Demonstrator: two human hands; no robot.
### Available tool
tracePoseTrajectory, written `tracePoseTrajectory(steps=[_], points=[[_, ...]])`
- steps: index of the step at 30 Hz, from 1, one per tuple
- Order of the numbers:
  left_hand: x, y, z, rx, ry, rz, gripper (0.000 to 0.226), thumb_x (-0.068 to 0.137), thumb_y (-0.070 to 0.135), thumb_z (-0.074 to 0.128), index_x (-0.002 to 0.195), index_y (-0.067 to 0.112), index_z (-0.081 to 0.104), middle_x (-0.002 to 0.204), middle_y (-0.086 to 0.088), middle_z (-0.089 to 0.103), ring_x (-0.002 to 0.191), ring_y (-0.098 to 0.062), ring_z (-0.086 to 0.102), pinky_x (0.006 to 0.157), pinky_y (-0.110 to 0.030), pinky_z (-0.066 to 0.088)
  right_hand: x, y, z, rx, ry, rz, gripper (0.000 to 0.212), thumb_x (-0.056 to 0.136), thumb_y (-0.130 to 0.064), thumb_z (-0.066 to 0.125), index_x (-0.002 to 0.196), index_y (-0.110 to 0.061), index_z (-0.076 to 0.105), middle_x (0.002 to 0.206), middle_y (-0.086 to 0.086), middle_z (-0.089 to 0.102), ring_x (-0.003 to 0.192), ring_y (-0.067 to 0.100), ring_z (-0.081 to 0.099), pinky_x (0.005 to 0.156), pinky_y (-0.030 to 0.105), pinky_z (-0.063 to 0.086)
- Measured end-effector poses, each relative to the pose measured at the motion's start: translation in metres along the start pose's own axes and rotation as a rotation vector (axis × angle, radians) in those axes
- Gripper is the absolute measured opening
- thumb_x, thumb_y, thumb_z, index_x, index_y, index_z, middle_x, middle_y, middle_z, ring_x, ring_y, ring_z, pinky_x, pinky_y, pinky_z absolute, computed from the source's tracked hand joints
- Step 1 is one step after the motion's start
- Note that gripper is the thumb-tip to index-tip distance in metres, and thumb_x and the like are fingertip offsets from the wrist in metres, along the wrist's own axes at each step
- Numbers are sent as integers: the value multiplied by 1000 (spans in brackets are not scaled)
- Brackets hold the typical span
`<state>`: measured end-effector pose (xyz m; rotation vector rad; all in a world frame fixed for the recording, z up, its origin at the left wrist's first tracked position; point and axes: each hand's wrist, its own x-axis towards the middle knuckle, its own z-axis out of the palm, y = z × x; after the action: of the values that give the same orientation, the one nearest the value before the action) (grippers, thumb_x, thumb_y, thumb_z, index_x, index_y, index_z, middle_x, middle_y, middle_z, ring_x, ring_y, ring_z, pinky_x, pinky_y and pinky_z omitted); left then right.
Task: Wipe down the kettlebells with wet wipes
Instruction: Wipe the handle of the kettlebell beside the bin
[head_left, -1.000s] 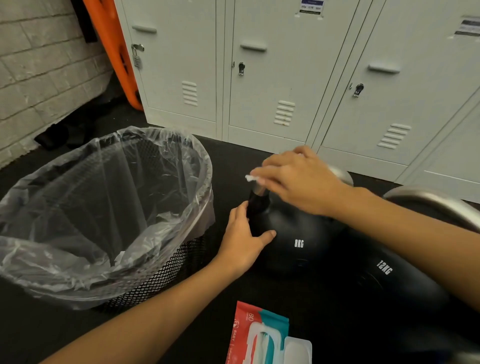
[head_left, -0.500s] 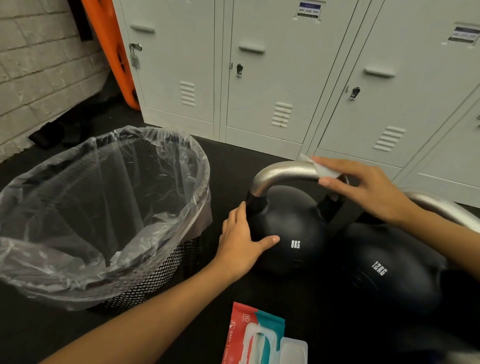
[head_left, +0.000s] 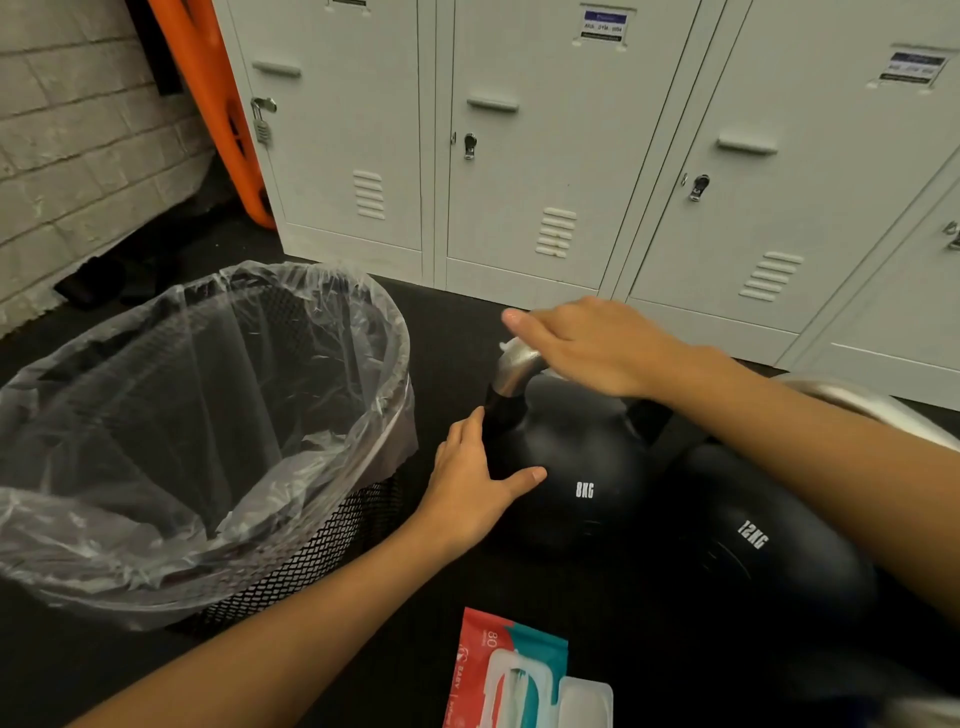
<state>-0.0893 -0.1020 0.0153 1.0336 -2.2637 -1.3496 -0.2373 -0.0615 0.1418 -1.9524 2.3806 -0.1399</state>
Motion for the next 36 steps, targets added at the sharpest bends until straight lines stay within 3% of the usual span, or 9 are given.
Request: tracePoseTrajectory(steps=[4,9,12,16,20,24,28,31,36], points=[[1,-1,2,-26,2,-2,94,74,41,77,148,18,25,143,-1,34,132,-20,38,110,-42,35,12,-14,14,-454,6,-225,45,105,-45,25,120,-24,62,113,4,63,109,26,59,92,38,40],[1,-4,1,-60,3,8,89,75,37,78,147,22,28,142,2,35,131,-18,38,110,-41,35,-13,21,24,-287,204,-393,44,99,-40,34,127,-25,65,120,0,66,107,24,64,89,40,50],[0,-4,1,-69,-2,7,90,75,37,78,147,23,27,143,4,34,131,-17,38,110,-42,35,-32,43,16,38,284,-229,38,104,-41,42,136,-29,59,126,-8,66,110,17,63,92,39,50],[0,0,0,-87,-6,6,87,77,34,76,147,25,25,144,5,31,132,-15,36,111,-40,35,-62,70,14,337,317,64,33,101,-40,46,128,-35,64,121,-23,65,109,7,61,91,13,40],[1,3,1,-89,-2,-5,87,77,34,76,146,22,25,142,4,31,131,-16,37,111,-40,36,-65,74,16,442,325,190,30,103,-41,42,112,-35,70,86,3,72,83,18,60,78,23,42],[3,3,1,-85,14,-25,84,76,35,77,144,20,30,138,4,35,130,-16,38,110,-40,36,-40,41,19,319,353,80,37,104,-39,40,123,-27,68,101,0,72,95,18,62,89,35,45],[3,4,1,-76,42,-12,78,77,35,76,141,19,35,128,7,37,128,-18,40,109,-40,36,-15,3,35,-75,332,-118,40,98,-37,40,124,-25,68,117,-2,69,116,18,60,111,40,29],[3,6,-1,-49,36,-11,76,79,36,74,142,19,33,136,2,38,128,-16,40,108,-39,37,-9,-1,47,-256,353,-231,39,96,-35,42,114,-22,74,113,2,72,115,22,62,107,43,37],[4,5,-3,-54,54,-20,66,82,35,71,138,19,40,134,1,43,126,-17,43,108,-37,37,-24,27,48,-155,497,-156,42,101,-37,39,131,-22,64,121,0,68,110,21,63,99,35,36]])
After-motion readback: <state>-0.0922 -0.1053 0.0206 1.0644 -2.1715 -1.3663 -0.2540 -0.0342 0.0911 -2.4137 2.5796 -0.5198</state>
